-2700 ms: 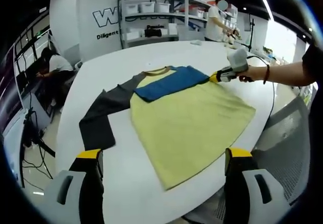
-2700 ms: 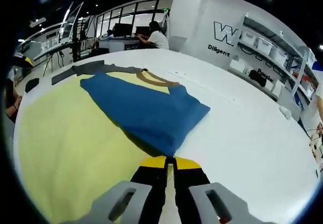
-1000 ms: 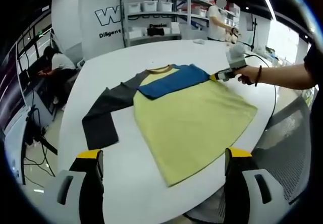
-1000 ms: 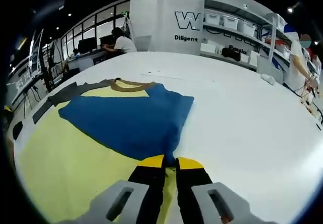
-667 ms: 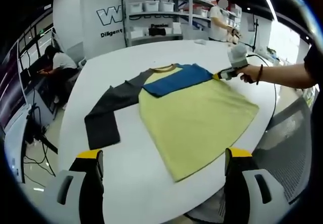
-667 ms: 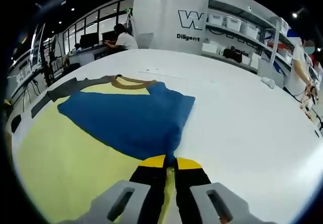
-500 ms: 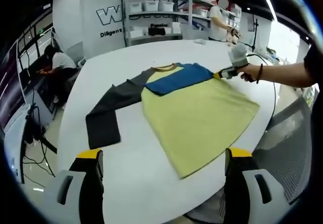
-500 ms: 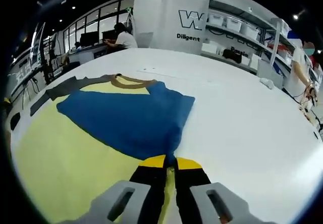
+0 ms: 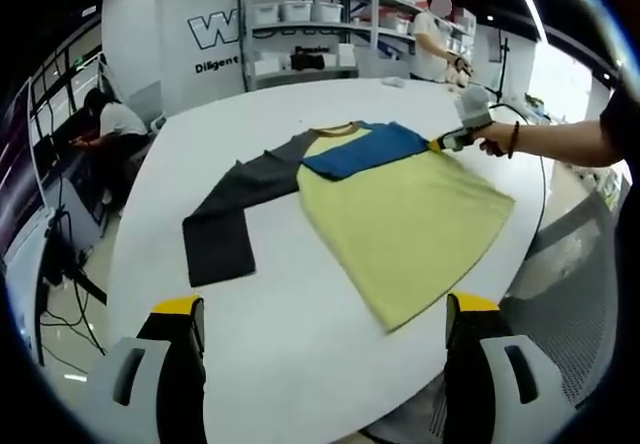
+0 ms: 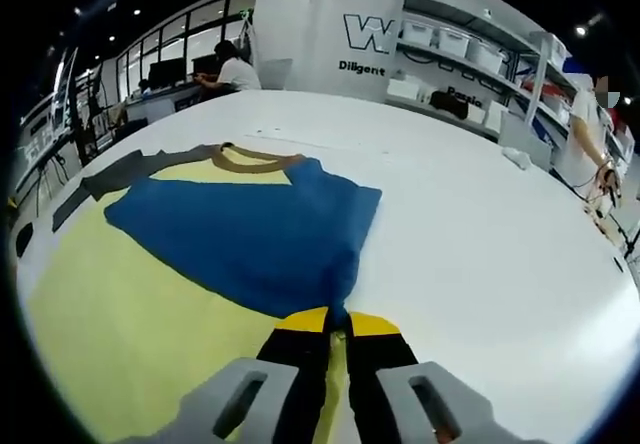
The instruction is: Fold the garment on the visible template until the final outline fits inside the template.
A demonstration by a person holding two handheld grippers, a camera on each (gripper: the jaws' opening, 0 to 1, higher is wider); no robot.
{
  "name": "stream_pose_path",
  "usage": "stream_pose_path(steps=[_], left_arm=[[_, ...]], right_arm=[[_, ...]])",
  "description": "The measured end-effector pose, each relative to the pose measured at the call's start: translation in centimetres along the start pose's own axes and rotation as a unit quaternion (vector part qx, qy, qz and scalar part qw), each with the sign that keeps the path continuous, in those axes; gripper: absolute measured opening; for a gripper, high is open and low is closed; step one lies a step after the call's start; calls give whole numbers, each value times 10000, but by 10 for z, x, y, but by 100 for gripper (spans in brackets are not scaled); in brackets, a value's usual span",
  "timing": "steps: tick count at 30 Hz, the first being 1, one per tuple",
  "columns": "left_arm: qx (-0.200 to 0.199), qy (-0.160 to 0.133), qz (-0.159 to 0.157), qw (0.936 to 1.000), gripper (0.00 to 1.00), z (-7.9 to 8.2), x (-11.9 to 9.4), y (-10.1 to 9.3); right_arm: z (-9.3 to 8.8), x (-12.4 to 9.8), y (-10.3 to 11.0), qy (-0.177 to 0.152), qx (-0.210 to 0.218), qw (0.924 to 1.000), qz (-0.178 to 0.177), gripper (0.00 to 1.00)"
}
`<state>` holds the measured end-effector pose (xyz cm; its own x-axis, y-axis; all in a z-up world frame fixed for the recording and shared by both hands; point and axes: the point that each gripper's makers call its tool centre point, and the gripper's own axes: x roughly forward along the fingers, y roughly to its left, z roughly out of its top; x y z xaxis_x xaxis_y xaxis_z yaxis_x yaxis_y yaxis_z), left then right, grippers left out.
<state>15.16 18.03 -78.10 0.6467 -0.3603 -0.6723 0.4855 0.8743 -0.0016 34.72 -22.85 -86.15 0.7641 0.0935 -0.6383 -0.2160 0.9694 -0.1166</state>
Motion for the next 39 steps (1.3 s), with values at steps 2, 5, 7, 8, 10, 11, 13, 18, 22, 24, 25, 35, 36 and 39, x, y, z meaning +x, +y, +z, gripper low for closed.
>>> stream_pose_path(steps=[2,5,7,8,10,11,13,18,22,24,25,35,36,39], left_arm=[[10,10,9,10000,97,0,0,1],[6,10,16,10000,97,0,0,2],[-3,17,32,10000,97,0,0,3],[-7,15,39,10000,97,0,0,4],[-21,18,46,10000,97,0,-1,4],[-27,20,49,10000,97,0,-1,5],[-28,38,55,10000,97,-1,0,5],[-18,45,57,10000,97,0,1,5],[-25,41,55,10000,97,0,1,5],[-39,49,69,10000,97,0,1,5],[-52,41,82,9999,97,0,1,6],[-107,15,140,9998,97,1,2,6],[-109,10,141,9998,97,1,2,6],[-148,-29,147,9998,97,2,2,6]], right_arm=[[0,-1,-3,10,-31,10000,-28,0],[0,-2,-7,38,10,10000,-77,0],[0,-2,-10,50,47,9999,-97,0],[0,-2,-11,51,51,9999,-102,0],[0,-2,-14,53,27,9999,-113,0],[0,-2,-15,51,39,9999,-114,0],[-1,-2,-20,41,72,9999,-113,0],[-1,-1,-30,50,151,9997,-197,0],[-2,-1,-36,70,193,9994,-267,0],[-3,-1,-40,118,184,9992,-337,0],[-3,-1,-42,130,180,9991,-359,0],[-6,-1,-52,156,334,9983,-446,0],[-6,0,-52,168,324,9984,-434,0],[-5,0,-54,173,457,9980,-393,0]])
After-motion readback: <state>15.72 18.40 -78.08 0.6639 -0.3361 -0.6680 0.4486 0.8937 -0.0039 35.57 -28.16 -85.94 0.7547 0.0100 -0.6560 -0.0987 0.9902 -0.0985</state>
